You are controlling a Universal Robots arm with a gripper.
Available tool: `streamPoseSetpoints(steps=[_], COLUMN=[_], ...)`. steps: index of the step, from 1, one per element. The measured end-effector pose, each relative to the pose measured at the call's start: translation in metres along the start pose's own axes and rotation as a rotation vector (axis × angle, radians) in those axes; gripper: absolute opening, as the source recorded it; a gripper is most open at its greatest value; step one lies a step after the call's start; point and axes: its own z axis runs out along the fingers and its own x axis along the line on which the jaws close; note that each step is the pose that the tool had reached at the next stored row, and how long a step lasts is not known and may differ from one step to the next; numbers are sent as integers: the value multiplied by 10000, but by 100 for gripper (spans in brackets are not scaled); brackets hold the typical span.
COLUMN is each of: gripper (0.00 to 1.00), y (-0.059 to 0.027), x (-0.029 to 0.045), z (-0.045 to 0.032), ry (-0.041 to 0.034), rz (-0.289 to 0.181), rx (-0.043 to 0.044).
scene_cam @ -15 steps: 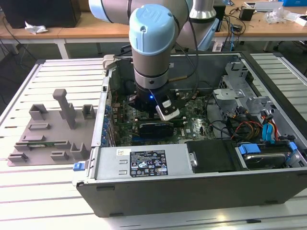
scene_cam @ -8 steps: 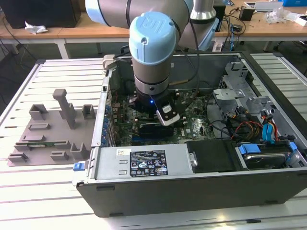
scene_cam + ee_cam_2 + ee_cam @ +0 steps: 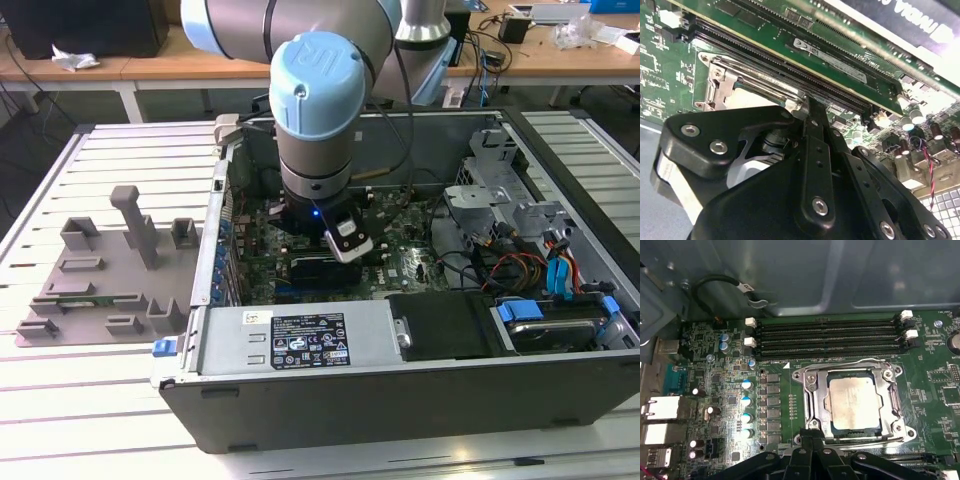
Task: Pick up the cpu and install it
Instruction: 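Install the second cpu locking lever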
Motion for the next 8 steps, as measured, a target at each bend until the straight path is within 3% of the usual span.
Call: streamPoseSetpoints(steps=[6,8], gripper=[11,11], y=[25,38], x=[13,14], z=[26,30], ry=[-2,-13], rz=[-2,-3], rx=[3,122])
